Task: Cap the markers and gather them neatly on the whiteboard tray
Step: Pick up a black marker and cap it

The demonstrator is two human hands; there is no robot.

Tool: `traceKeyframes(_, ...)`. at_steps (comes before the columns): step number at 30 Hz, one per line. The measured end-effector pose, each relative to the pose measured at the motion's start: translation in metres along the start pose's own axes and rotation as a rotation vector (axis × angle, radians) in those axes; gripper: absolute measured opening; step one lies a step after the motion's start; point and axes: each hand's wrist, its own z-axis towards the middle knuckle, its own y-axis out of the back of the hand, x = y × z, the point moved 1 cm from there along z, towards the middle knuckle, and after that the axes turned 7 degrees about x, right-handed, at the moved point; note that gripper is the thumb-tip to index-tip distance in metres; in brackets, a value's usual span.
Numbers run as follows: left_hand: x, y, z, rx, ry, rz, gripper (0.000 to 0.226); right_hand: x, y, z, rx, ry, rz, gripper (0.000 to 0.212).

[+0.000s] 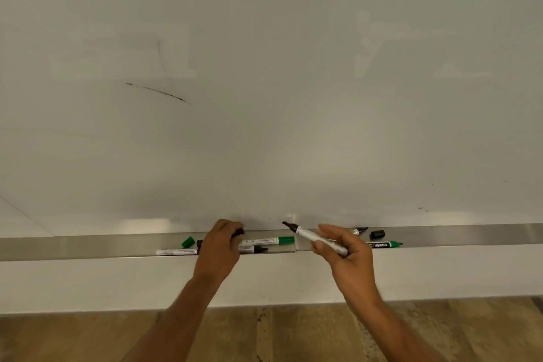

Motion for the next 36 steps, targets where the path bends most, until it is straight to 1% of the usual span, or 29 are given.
traceKeyframes(2,-0.017,0.002,-0.012,-0.098,0.193,-0.370,0.016,0.001,-0.002,-0.008,0.003,-0.068,0.086,0.026)
traceKeyframes(5,-0.043,-0.003,-0.031,-0.149,0.447,-1.104,0.014,0.004,-0.007,-0.018,-0.003,-0.117,0.104,0.022)
traceKeyframes(6,-0.051,-0.003,-0.037,-0.154,0.502,-1.287,0.015,0.005,-0.009,-0.020,-0.004,-0.125,0.095,0.023)
traceKeyframes(8,-0.065,-0.005,-0.046,-0.155,0.590,-1.482,0.019,0.007,-0.012,-0.023,0.002,-0.133,0.080,0.024)
traceKeyframes(10,-0.076,-0.004,-0.053,-0.166,0.653,-1.584,0.018,0.009,-0.014,-0.026,0.012,-0.137,0.073,0.024)
traceKeyframes(14,-0.091,0.001,-0.058,-0.220,0.699,-1.659,0.009,0.010,-0.015,-0.032,0.050,-0.138,0.017,0.027)
traceKeyframes(16,-0.095,0.003,-0.058,-0.227,0.704,-1.644,0.006,0.010,-0.017,-0.034,0.057,-0.134,0.010,0.028)
traceKeyframes(19,-0.098,0.005,-0.059,-0.215,0.685,-1.593,0.008,0.013,-0.018,-0.035,0.055,-0.119,0.003,0.028)
traceKeyframes(24,-0.103,0.003,-0.062,-0.171,0.601,-1.453,0.015,0.011,-0.019,-0.033,0.081,-0.106,-0.016,0.025)
traceKeyframes(26,-0.104,0.003,-0.063,-0.161,0.565,-1.416,0.015,0.010,-0.018,-0.033,0.095,-0.091,-0.070,0.025)
traceKeyframes(27,-0.104,0.003,-0.063,-0.158,0.548,-1.401,0.014,0.009,-0.018,-0.033,0.104,-0.070,-0.134,0.026)
traceKeyframes(30,-0.107,0.004,-0.065,-0.147,0.482,-1.322,0.010,0.005,-0.017,-0.032,0.166,0.049,-0.460,0.024)
traceKeyframes(31,-0.109,0.004,-0.064,-0.150,0.455,-1.299,0.009,0.005,-0.018,-0.032,0.189,0.079,-0.534,0.023)
traceKeyframes(32,-0.110,0.004,-0.064,-0.158,0.430,-1.282,0.009,0.004,-0.019,-0.032,0.202,0.090,-0.553,0.023)
traceKeyframes(36,-0.116,0.009,-0.060,-0.168,0.340,-1.213,0.016,0.004,-0.024,-0.033,0.198,0.076,-0.445,0.026)
